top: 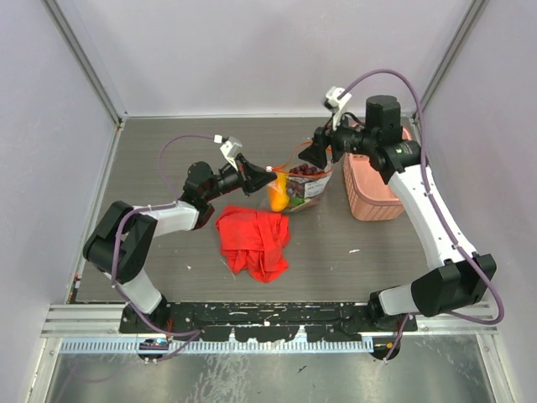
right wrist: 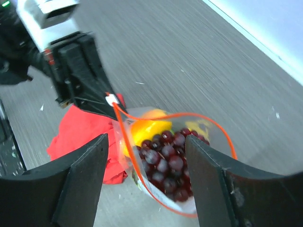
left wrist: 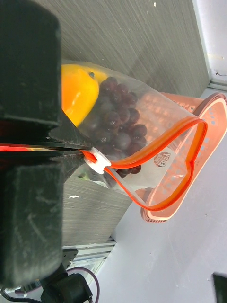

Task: Place the food in the zip-top bag and seal the zipper
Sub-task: Zip the zipper food storage bag at the center of the board.

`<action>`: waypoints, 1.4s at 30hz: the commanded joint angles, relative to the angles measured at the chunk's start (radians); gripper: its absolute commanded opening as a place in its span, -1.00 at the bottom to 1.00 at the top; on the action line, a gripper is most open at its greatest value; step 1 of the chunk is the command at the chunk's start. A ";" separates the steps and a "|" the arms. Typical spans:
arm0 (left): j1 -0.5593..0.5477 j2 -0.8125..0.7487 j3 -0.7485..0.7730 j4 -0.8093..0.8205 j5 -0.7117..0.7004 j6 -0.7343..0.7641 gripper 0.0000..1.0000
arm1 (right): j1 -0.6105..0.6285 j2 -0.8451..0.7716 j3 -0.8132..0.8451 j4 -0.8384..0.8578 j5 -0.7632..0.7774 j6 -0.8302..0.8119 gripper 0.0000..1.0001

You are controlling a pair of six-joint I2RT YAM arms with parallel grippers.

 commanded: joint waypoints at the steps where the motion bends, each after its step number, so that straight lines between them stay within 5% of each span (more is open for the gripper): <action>1: 0.005 -0.058 0.045 0.001 0.010 -0.001 -1.00 | 0.085 0.025 0.023 0.059 -0.159 -0.297 0.42; 12: 0.006 -0.097 0.039 0.000 0.003 0.005 -1.00 | 0.217 0.169 0.084 0.063 -0.147 -0.485 0.34; 31: 0.006 -0.109 0.038 -0.018 0.005 0.017 -1.00 | 0.247 0.268 0.136 -0.025 -0.159 -0.554 -0.16; 42: 0.010 -0.117 0.022 -0.031 -0.007 0.036 -1.00 | 0.253 0.272 0.148 -0.072 -0.116 -0.585 -0.75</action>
